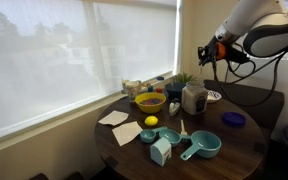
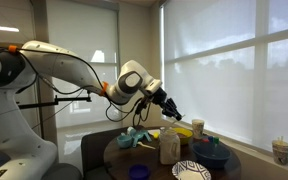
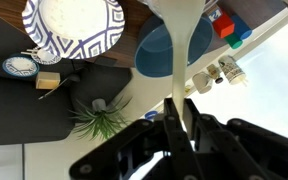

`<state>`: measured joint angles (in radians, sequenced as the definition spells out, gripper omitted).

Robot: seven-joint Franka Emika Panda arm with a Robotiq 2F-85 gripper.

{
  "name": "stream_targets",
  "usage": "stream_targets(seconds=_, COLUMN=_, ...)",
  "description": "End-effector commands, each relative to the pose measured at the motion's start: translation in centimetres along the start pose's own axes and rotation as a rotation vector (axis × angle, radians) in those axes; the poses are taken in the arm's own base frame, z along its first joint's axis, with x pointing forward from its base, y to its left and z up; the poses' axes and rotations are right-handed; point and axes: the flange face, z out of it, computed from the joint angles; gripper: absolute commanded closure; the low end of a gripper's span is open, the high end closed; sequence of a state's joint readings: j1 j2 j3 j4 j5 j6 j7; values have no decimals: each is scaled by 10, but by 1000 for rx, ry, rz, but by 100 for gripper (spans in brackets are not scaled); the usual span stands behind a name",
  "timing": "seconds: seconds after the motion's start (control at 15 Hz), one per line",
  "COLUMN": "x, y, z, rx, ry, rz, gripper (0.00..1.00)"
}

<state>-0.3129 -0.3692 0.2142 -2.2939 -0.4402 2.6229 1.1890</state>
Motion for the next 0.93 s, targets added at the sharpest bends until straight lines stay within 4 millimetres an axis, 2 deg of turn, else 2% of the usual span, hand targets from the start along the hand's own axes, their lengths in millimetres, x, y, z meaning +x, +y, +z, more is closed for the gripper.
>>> stream_targets(seconds=0.0, x=0, y=-11, z=8, rx=35, ry=46, rz=53, gripper=97)
stream_targets(seconds=0.87, x=-38, y=-20, z=25, rx=26, ry=130, rz=-41, gripper=97)
